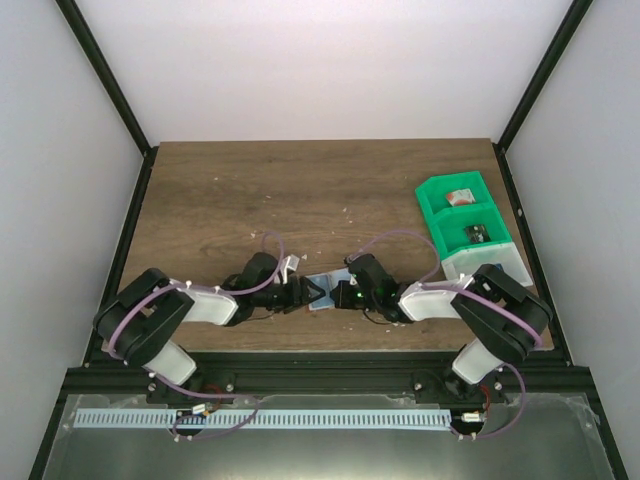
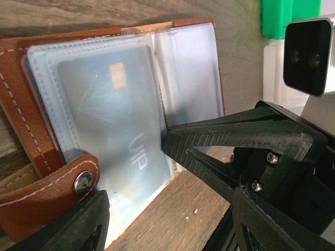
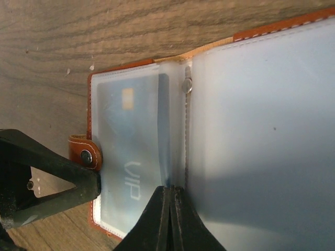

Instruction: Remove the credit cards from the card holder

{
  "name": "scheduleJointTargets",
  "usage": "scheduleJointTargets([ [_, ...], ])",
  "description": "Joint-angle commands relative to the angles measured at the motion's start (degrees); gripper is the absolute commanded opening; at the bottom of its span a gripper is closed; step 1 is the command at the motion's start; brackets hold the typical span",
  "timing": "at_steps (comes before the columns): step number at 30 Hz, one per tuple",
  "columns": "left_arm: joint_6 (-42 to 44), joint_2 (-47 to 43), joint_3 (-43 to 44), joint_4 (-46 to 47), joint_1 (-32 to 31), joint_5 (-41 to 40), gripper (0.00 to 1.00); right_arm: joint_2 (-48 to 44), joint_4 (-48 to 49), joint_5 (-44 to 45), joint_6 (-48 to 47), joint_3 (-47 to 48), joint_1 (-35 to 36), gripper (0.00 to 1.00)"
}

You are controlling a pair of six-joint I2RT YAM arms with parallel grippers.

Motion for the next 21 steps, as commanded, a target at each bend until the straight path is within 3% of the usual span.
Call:
scheduleJointTargets([
  [1, 0.5, 3.3, 0.6, 4.0, -0.3, -0.5, 0.67, -0.2, -1.7, 1.4, 0.6, -1.2, 0.3, 0.01],
  [12, 2.5, -0.5, 1.1, -8.6, 1.1, -11.0, 0.69, -0.9, -1.6, 1.2, 0.5, -1.6, 0.3, 0.0],
  [21, 1.2, -0.2, 0.8, -2.9, 1.2, -6.5, 0.69, -0.2, -0.1, 0.1, 0.9, -1.9, 0.3, 0.01],
])
